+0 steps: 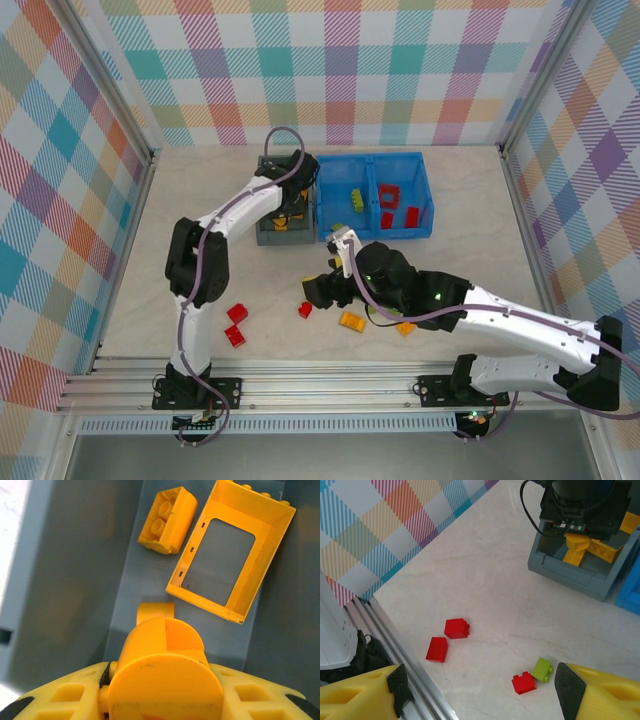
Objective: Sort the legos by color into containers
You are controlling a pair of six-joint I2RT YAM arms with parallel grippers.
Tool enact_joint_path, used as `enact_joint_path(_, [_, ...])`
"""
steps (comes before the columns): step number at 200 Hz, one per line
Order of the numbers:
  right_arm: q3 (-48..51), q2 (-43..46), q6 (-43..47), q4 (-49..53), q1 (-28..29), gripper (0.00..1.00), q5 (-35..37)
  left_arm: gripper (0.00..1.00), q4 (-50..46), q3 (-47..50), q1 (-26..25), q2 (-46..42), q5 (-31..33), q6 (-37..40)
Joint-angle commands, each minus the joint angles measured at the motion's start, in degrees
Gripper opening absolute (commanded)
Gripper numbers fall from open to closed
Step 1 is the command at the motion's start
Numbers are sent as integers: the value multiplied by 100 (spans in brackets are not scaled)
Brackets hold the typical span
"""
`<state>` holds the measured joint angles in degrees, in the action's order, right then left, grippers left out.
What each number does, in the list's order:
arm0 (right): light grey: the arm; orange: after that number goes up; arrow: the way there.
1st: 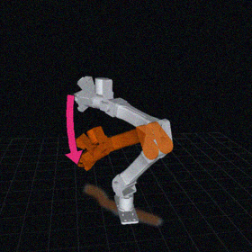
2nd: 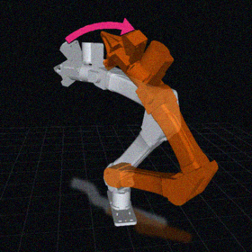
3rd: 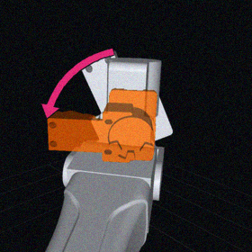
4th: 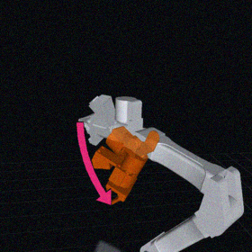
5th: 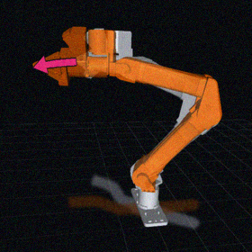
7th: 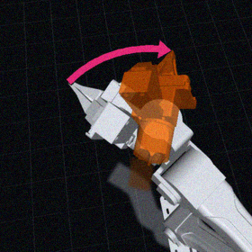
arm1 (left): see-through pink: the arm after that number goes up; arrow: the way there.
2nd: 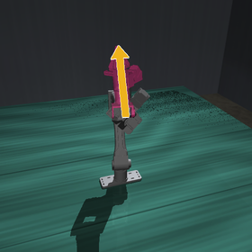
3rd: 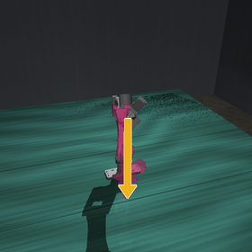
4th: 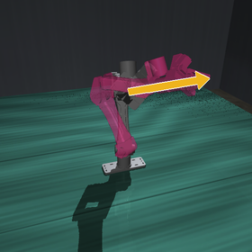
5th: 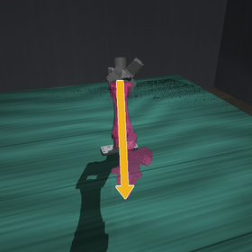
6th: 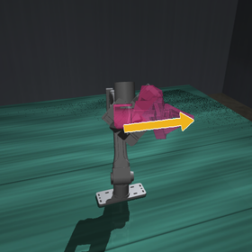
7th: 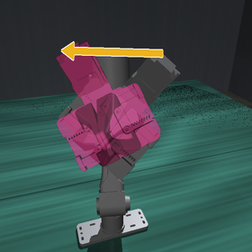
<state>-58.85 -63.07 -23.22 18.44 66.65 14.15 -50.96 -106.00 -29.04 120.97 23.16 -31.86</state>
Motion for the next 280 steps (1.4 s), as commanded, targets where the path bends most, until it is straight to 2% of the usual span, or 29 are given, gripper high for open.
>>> enact_joint_path(1, [183, 243, -118, -183, 49, 79, 215, 37, -431, -359, 50, 208, 224, 150])
enact_joint_path(42, [306, 423, -257, 34, 49, 80, 302, 56, -508, -316, 47, 259, 47, -7])
enact_joint_path(68, [295, 366, -281, 129, 49, 80, 324, 61, -514, -215, 5, -174, -42, -90])
enact_joint_path(106, [221, -19, -253, 230, 52, 79, 174, 61, -738, 61, -101, -1202, 46, -272])
enact_joint_path(126, [-18, -674, -262, 272, 165, 78, 19, 62, -815, 814, -102, -2294, 216, -523])
enact_joint_path(153, [-575, -1956, -377, 10, 572, 79, -185, 65, -1021, 2202, -102, -4357, 434, -937])
enact_joint_path(178, [-1648, -3395, -500, 128, 915, 80, -351, 68, -1457, 3137, -93, -6255, 451, -1072])
enact_joint_path(194, [-2349, -4239, -581, 370, 971, 83, -497, 69, -1650, 3535, -93, -7320, 130, -965])
enact_joint_path(211, [-3126, -5021, -607, 792, 972, 87, -470, 70, -2057, 3715, -93, -8094, -180, -953])
enact_joint_path(241, [-4512, -6164, -591, 1642, 948, 88, -410, 68, -2895, 3731, -93, -9093, -150, -1239])
enact_joint_path(280, [-5581, -7060, -815, 2380, 759, 86, -104, 67, -3222, 3735, -93, -9555, -260, -1417])
